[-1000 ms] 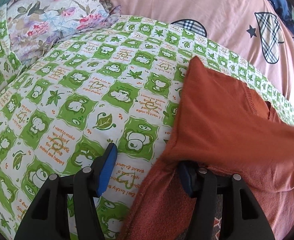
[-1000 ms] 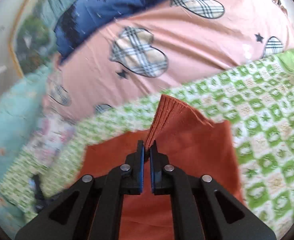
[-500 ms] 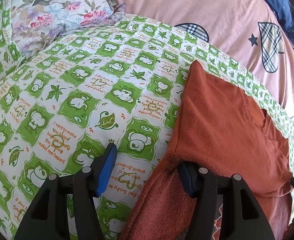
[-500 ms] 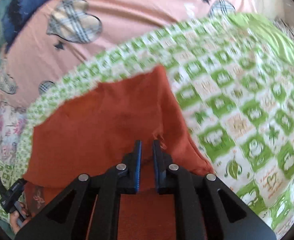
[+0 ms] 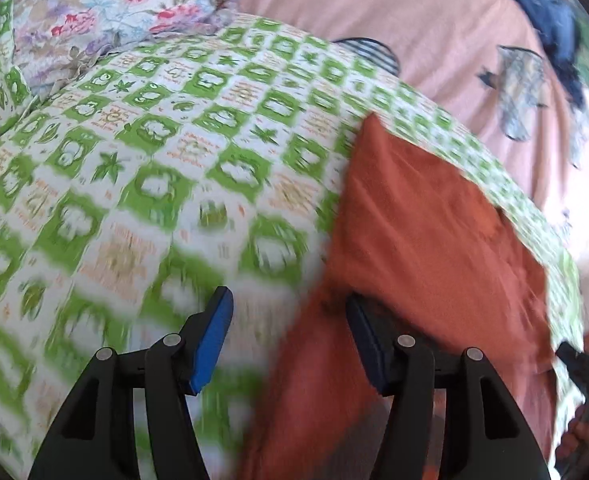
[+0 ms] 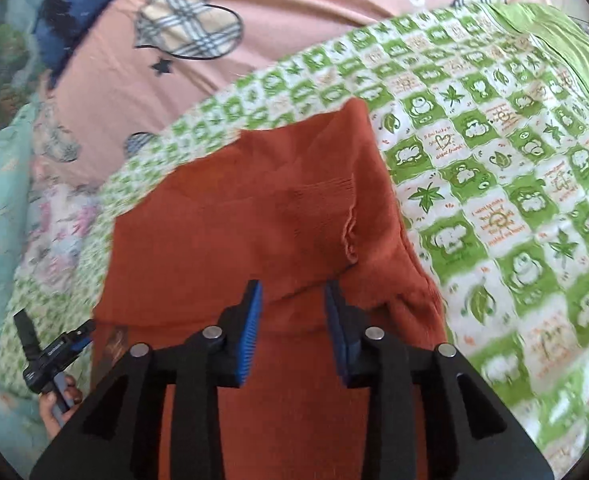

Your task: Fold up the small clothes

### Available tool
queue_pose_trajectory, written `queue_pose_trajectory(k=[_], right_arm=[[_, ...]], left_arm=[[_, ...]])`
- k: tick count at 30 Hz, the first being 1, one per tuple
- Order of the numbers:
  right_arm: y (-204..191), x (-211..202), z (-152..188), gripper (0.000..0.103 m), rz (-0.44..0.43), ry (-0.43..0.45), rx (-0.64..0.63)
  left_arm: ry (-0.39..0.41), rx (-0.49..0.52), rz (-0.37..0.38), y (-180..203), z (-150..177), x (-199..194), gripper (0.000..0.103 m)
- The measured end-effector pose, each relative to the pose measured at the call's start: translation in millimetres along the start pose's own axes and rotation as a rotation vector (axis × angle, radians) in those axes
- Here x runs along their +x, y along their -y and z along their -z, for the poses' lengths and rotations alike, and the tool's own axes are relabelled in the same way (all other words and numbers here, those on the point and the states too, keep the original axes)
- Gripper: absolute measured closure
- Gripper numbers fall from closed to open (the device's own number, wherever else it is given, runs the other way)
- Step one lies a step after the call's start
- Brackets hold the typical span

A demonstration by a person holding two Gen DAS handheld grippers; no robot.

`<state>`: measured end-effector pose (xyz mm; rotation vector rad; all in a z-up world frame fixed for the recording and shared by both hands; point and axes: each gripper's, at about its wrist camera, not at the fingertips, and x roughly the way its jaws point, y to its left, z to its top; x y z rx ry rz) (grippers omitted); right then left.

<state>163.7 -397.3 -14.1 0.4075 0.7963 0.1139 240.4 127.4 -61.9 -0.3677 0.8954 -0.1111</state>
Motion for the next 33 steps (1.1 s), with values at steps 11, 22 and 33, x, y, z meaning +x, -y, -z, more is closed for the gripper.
queue_pose_trajectory(k=[11,22,33], right_arm=[[32,-95,109,0.055,-0.179,-0.062,-0.056],[54,-118,205,0.053,-0.265,-0.237,-0.035],[46,-102,216,0.092,-0.290,-0.228,-0.037]], left_arm=[[-0.166,-0.020,0.228,-35,132,-101,0.023],[-0.240,0.023,0.469,-35,187,-129,0.023],[-0.273,0.047,0.480,-46,186,-123,0.097]])
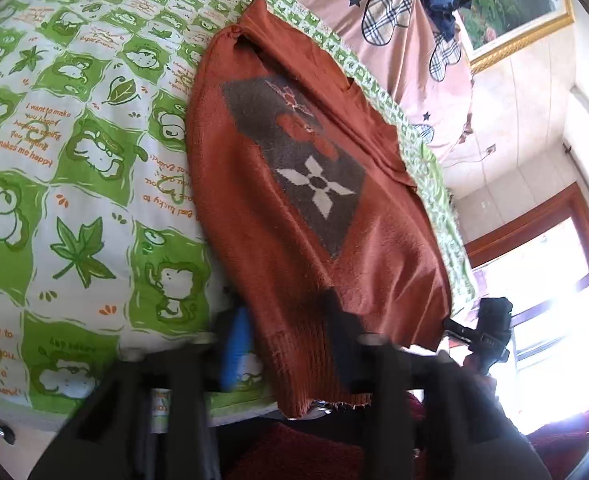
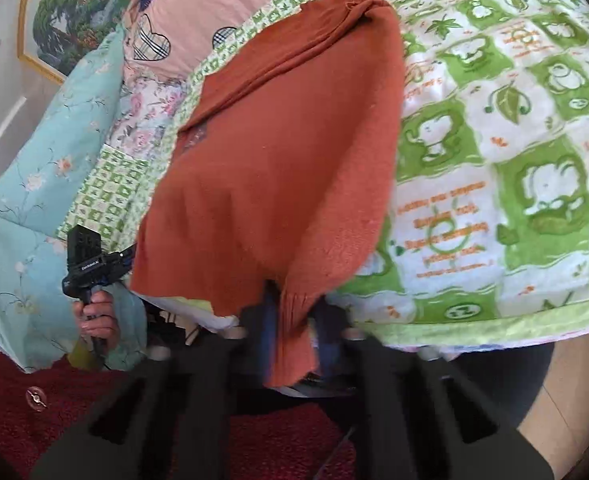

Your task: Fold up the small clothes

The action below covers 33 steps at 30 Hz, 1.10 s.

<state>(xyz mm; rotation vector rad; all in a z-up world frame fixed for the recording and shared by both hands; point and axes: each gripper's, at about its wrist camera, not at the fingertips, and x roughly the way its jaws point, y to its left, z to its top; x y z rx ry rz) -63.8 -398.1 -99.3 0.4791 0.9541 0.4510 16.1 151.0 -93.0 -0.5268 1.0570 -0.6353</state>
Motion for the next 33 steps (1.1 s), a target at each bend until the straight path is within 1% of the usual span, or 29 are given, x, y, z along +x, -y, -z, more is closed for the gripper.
queue_pose_trajectory(k=[1,3,4,6,7,9,10,12,14,15,16,18,19,20,21,22,24,28,30,33], right_arm=[[1,-6,0,0.094,-0.017,0.012,0.002],[1,-30,0,0.095,-0.079,0.066,-0.004],[2,-41,1,0.096,-0.103,0.093,-0.007],[7,-54,1,0.096,-0.134,0.115,-0.004],[9,-55,0,0.097,-0.136,0.114,-0.004],[12,-48,-2,0.097,-0.119,0.086,-0.010],[12,-43,-3,0.097,-0.118,0.068,-0.009],[13,-32,-3,0.096,-0.127,0.038,-0.001],[15,-25,-2,0.094,-0.106,0.016,0.008],[18,-22,-2,0.093,-0.096,0.003,0.014],[20,-18,-1,0.088,-0.090,-0.006,0.020],[22,-11,0,0.086,-0.080,-0.007,0.025],[22,-8,0,0.086,-0.084,-0.009,0.026],[20,-4,-1,0.087,-0.091,-0.015,0.014],[16,-2,-2,0.089,-0.092,-0.015,0.002],[12,-4,-3,0.096,-0.114,-0.005,-0.008],[8,-13,-4,0.096,-0.172,0.026,-0.009],[2,-41,-13,0.096,-0.283,0.080,-0.019],[-1,-51,-19,0.096,-0.326,0.099,-0.023],[2,-59,-25,0.096,-0.375,0.124,-0.007]], left_arm=[[-0.014,0.022,-0.025,4,1,3,0.098],[0.003,0.073,-0.069,13,4,-4,0.099],[0.013,0.087,-0.071,16,6,-11,0.099],[0.055,0.121,-0.071,24,11,-31,0.099],[0.069,0.138,-0.080,26,13,-40,0.099],[0.067,0.149,-0.089,25,13,-42,0.099],[0.052,0.144,-0.090,21,13,-39,0.099],[-0.001,0.107,-0.081,11,12,-26,0.098],[-0.040,0.083,-0.087,5,13,-17,0.096],[-0.053,0.078,-0.093,3,14,-13,0.091],[-0.066,0.072,-0.085,3,15,-10,0.088],[-0.080,0.065,-0.066,3,15,-6,0.083],[-0.075,0.071,-0.066,4,14,-4,0.086],[-0.067,0.085,-0.072,6,14,-3,0.089],[-0.058,0.100,-0.087,8,14,-3,0.097],[-0.043,0.121,-0.104,12,14,-4,0.097],[-0.003,0.132,-0.098,17,16,-12,0.098],[0.161,0.124,-0.045,32,15,-58,0.099],[0.217,0.107,-0.030,34,12,-76,0.099],[0.252,0.077,-0.011,35,6,-84,0.099]])
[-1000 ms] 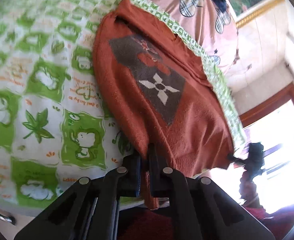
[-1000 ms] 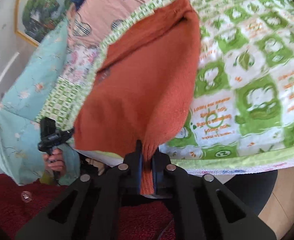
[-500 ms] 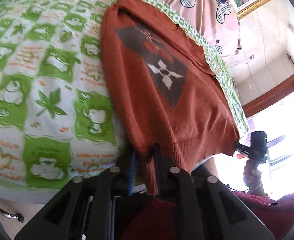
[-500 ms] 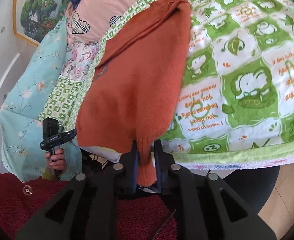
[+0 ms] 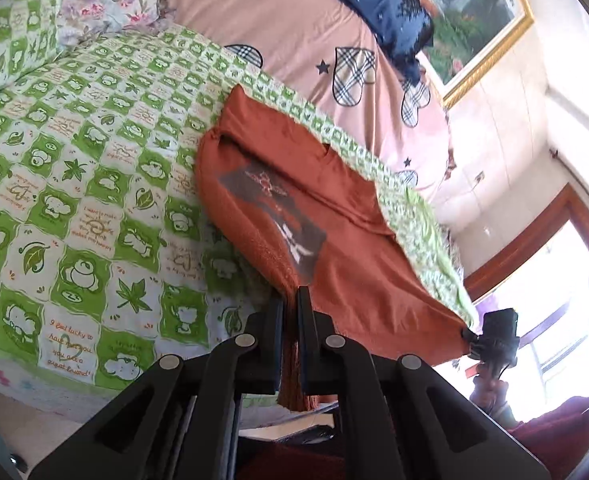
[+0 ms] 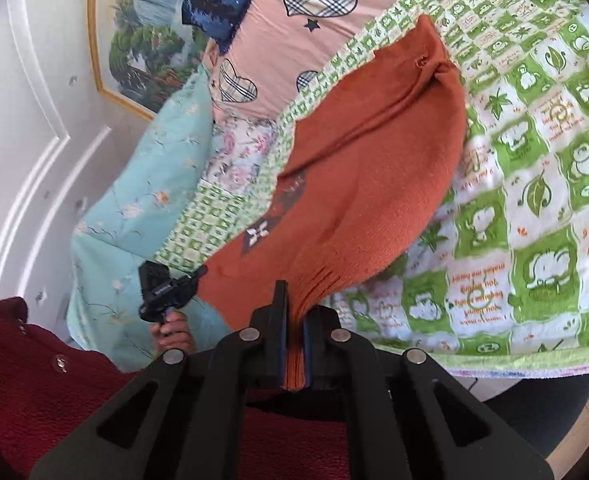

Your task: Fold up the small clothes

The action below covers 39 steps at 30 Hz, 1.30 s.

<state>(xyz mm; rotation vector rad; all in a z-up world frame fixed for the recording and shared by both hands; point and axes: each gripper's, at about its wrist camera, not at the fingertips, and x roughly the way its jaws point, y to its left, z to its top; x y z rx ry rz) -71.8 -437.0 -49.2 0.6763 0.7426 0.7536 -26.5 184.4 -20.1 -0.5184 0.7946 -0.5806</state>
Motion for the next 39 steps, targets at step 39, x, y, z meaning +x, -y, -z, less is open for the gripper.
queue_pose_trajectory(k=[39], right_arm=[[116,119,-309,0.089,0.535,0.170,0.050]], left_arm=[[-0.099,-0.053,-0.172,-59,-268,299,0.097]])
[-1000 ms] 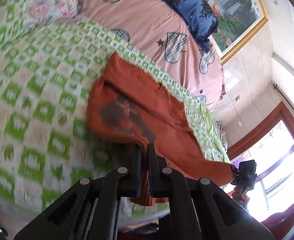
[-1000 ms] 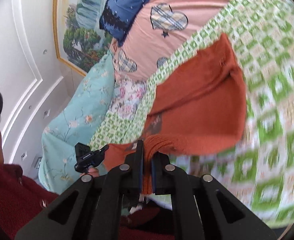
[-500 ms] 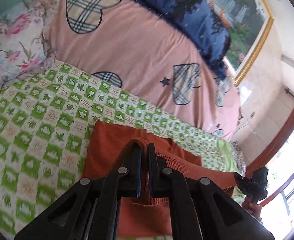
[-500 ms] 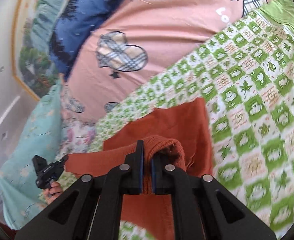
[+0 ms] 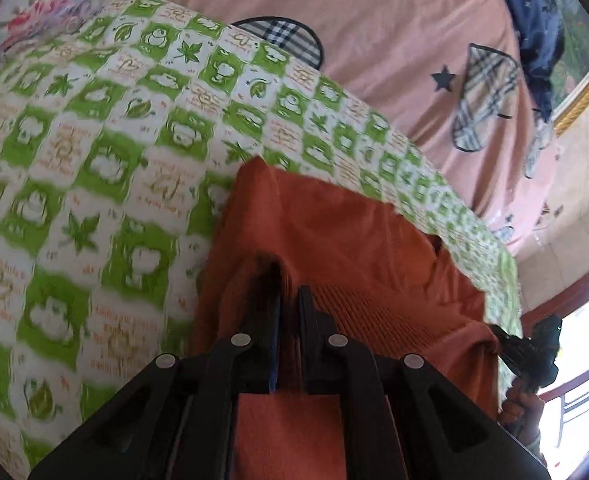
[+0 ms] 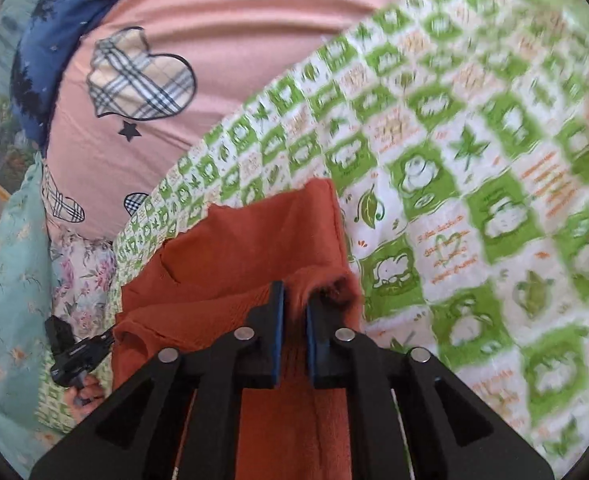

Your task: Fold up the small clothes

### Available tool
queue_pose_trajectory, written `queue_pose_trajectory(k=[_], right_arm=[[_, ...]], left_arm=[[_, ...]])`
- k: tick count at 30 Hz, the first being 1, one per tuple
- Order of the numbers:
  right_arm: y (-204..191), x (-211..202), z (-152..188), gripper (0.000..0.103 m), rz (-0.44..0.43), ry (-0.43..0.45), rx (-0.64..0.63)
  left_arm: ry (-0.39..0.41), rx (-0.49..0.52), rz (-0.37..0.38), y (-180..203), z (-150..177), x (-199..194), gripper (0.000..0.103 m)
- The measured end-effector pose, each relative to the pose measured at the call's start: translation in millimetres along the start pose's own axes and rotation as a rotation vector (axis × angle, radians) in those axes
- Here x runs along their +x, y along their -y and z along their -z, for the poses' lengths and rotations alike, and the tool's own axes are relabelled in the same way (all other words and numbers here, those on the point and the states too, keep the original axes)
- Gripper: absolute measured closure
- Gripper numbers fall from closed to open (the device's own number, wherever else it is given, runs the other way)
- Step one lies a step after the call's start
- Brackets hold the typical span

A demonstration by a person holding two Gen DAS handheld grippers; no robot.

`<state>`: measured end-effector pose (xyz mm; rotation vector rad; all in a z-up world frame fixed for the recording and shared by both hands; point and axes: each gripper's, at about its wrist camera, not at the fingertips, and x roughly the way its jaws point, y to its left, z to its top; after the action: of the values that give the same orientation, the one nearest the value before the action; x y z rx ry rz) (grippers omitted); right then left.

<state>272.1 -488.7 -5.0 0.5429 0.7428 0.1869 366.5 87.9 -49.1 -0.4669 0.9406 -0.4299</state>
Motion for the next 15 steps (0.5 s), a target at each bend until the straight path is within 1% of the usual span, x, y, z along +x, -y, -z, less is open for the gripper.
queue_pose_trajectory(k=[2,3,5,6,7,8,9,10,11,12,13,14,15], right_arm=[[-24,-22,12,0.086,0.051,0.068,-0.107],[-40,-29,21,0.086,0.038,0.078,-0.173],[-69,-26,39,0.086,-0.021,0.045,-0.280],[-90,-12,53,0.085,-0.089,-0.037,-0.358],[-103,5,64,0.081,-0.138,-0.135,-0.404],[-114,24,75,0.081,-0.177,-0.234,-0.438],[-124,46,87,0.081,-0.189,-0.328,-0.479],[-129,64,95,0.081,-0.167,-0.380,-0.527],[-131,77,98,0.081,-0.127,-0.399,-0.566],[-127,92,93,0.081,-0.093,-0.416,-0.574],[-117,106,80,0.081,-0.079,-0.426,-0.535],[-107,116,65,0.084,-0.060,-0.416,-0.495],[-92,124,42,0.084,-0.005,-0.376,-0.452]], left_arm=[[0.001,0.048,0.017,10,19,-19,0.092],[-0.007,0.075,0.027,17,29,-28,0.091],[-0.033,0.140,0.087,35,55,-39,0.088],[-0.051,0.177,0.106,45,66,-40,0.087],[-0.070,0.205,0.114,52,75,-38,0.087],[-0.112,0.234,0.130,61,84,-28,0.087],[-0.150,0.248,0.146,68,88,-17,0.087],[-0.190,0.264,0.146,72,92,-4,0.087],[-0.225,0.291,0.109,78,93,11,0.087],[-0.243,0.323,0.073,82,91,23,0.090],[-0.245,0.341,0.062,84,87,29,0.090],[-0.247,0.346,0.060,84,74,40,0.089],[-0.248,0.340,0.044,82,63,48,0.089]])
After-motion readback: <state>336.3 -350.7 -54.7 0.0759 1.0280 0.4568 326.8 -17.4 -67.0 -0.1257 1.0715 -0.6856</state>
